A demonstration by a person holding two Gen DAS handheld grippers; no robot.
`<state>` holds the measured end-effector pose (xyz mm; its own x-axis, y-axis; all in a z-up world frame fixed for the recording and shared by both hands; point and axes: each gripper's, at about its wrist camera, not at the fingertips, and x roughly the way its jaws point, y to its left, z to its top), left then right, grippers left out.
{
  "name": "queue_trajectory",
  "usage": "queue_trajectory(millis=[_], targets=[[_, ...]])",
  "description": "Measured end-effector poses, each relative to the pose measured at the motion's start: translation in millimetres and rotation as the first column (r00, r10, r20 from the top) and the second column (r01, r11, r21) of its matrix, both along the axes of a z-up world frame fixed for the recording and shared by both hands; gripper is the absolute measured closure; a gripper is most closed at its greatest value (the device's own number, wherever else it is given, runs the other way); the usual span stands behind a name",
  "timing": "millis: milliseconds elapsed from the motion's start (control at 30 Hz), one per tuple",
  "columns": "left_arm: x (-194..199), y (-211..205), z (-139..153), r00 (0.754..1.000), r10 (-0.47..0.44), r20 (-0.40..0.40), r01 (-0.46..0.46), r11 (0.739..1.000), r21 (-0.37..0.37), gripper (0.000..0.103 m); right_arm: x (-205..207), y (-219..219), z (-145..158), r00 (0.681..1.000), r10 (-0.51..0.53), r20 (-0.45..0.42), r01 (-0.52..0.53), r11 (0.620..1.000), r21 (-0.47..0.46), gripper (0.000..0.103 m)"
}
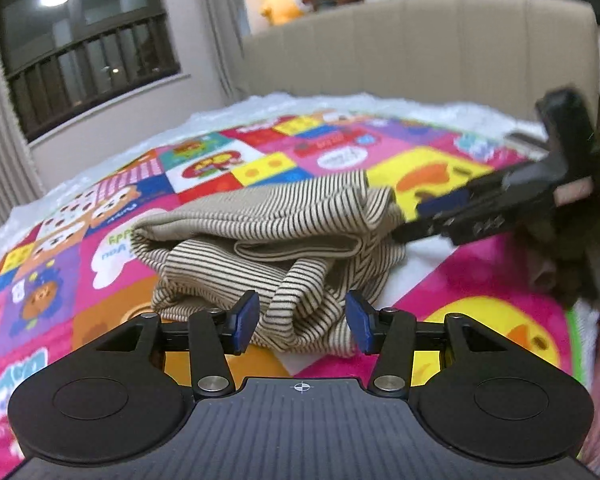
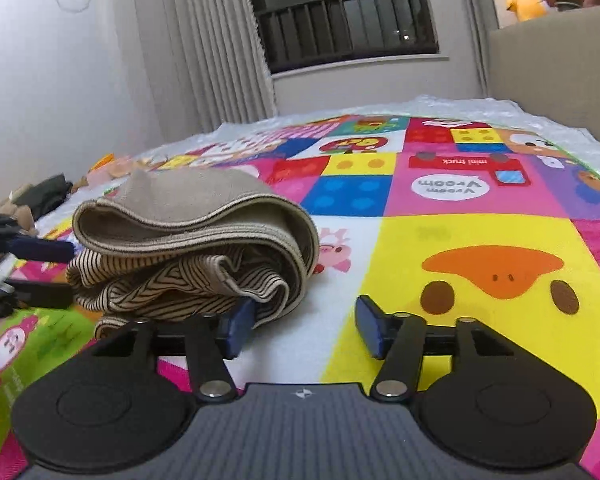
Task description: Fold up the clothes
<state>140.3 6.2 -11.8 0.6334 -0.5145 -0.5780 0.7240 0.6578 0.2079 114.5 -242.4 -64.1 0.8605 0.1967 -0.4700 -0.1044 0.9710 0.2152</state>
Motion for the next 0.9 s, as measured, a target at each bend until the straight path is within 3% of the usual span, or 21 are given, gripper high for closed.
queue_trajectory(millis=[67,100,133,200,300,367,433,500,567,633,700,800,833,900], targets=[[9,-7,-2,1.000,-0.002,-0.014,0.002,1.000,0.021,0.052,0,-9,-1,1.000,-0.014,0.000,0.014,0.999,0.049,0.040],[12,-10,-3,1.000,0.002,-0.008,-0.002,0.999,0.033,0.063,0,-13,-2,1.000,-0.023,0.000,0.023,0.997,0.073,0.038],[10,-13,-3,1.000,0.005,0.024,-0.006,0.999,0.049,0.078,-1,-16,-2,1.000,-0.030,0.003,0.029,0.996,0.090,0.038],[-2,-19,0,0.992,-0.001,0.127,-0.011,0.996,0.089,0.082,-3,-21,-3,0.999,-0.043,0.008,0.042,0.992,0.122,0.034],[-29,-33,-4,0.949,-0.047,0.311,-0.020,0.977,0.210,0.086,-4,-24,-4,0.999,-0.049,0.012,0.047,0.989,0.141,0.031],[-47,-43,-16,0.915,-0.107,0.389,-0.016,0.954,0.300,0.088,-3,-24,-4,0.999,-0.050,0.008,0.049,0.988,0.149,0.030],[-62,-48,-26,0.906,-0.179,0.384,0.037,0.936,0.351,0.093,-2,-24,-5,0.999,-0.051,0.001,0.050,0.987,0.154,0.028],[-78,-51,-37,0.911,-0.261,0.320,0.128,0.915,0.383,0.093,-2,-24,-5,0.999,-0.052,-0.002,0.051,0.986,0.161,0.023],[-92,-53,-47,0.912,-0.330,0.244,0.217,0.892,0.396,0.091,-1,-25,-6,0.999,-0.052,-0.008,0.052,0.984,0.169,0.020],[-100,-52,-51,0.915,-0.353,0.195,0.261,0.887,0.380,0.089,1,-26,-6,0.999,-0.044,-0.019,0.047,0.983,0.178,0.018],[-97,-49,-45,0.930,-0.318,0.185,0.246,0.911,0.332,0.085,3,-25,-7,0.999,-0.039,-0.028,0.043,0.983,0.180,0.014],[-80,-40,-24,0.961,-0.180,0.208,0.134,0.967,0.217,0.050,7,-22,-7,0.999,0.000,-0.048,0.008,0.985,0.171,0.001],[-72,-38,-18,0.968,-0.130,0.213,0.090,0.978,0.188,0.043,9,-21,-7,0.998,0.014,-0.055,-0.005,0.986,0.167,0.000],[-54,-32,-11,0.976,-0.033,0.217,-0.001,0.988,0.155,0.040,11,-20,-7,0.998,0.019,-0.067,-0.008,0.987,0.163,0.000]])
